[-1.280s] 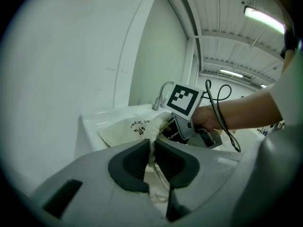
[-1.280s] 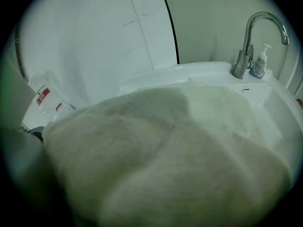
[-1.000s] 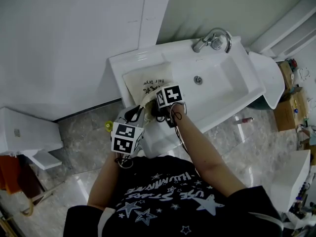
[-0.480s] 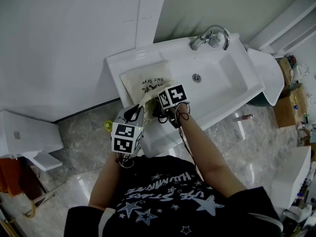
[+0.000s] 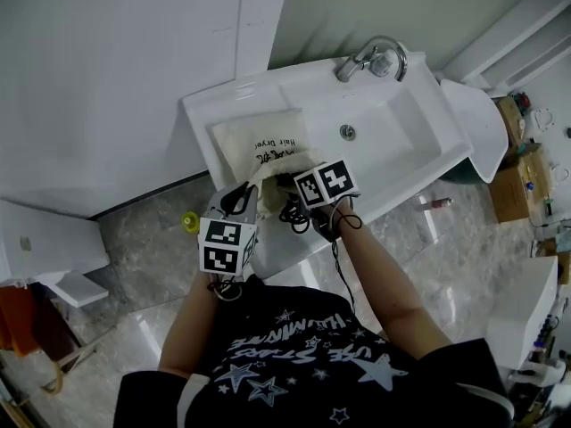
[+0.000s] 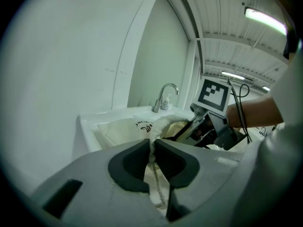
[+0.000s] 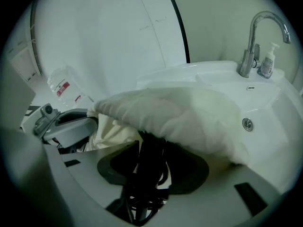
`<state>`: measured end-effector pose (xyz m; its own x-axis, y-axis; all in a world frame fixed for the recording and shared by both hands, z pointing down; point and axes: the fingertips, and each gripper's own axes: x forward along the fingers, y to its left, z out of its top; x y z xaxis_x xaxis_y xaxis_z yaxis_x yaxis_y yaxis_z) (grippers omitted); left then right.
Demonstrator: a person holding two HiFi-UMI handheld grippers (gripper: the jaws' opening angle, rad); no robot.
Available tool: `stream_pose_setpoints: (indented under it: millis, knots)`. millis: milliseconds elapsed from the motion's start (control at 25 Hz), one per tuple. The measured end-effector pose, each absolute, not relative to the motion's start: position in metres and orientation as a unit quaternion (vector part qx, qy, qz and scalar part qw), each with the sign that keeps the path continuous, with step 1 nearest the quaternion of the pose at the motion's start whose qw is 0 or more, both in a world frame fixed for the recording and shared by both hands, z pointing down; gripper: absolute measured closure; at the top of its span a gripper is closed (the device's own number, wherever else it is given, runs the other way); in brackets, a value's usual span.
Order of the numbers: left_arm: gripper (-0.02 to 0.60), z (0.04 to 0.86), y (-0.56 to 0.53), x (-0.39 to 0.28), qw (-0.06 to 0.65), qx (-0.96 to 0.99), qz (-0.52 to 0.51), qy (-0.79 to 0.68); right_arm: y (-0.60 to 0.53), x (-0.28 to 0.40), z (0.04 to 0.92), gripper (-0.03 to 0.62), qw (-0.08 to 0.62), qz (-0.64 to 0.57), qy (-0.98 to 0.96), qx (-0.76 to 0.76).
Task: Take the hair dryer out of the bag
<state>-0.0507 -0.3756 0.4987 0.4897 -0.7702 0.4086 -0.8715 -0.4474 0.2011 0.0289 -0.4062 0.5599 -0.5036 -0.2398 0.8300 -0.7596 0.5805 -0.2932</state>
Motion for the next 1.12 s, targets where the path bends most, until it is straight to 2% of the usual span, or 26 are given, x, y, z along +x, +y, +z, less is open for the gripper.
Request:
stream_pose_setpoints:
  millis: [200, 640, 960, 1120]
  knots:
    - [0.532, 0.501, -0.368, -0.047, 0.195, 0.835, 0.138, -0.496, -0.381, 0.036, 0.553, 0.408, 0.379, 0.348, -0.805, 0.295]
    - [0.532, 0.504, -0.355, -0.050, 0.207, 0.814, 0.145, -0.524, -0.336, 0.051, 0.563, 0.408, 0.470, 0.251, -0.802, 0.269]
    - [0.532, 0.504, -0.356, -0.050, 0.209, 0.811, 0.142, -0.527, -0.348, 0.037, 0.580, 0.408, 0.493, 0.263, -0.788, 0.258]
    - [0.532, 0.504, -0.357, -0.051, 0.210, 0.812, 0.141, -0.526, -0.350, 0.031, 0.605, 0.381, 0.520, 0.267, -0.775, 0.240]
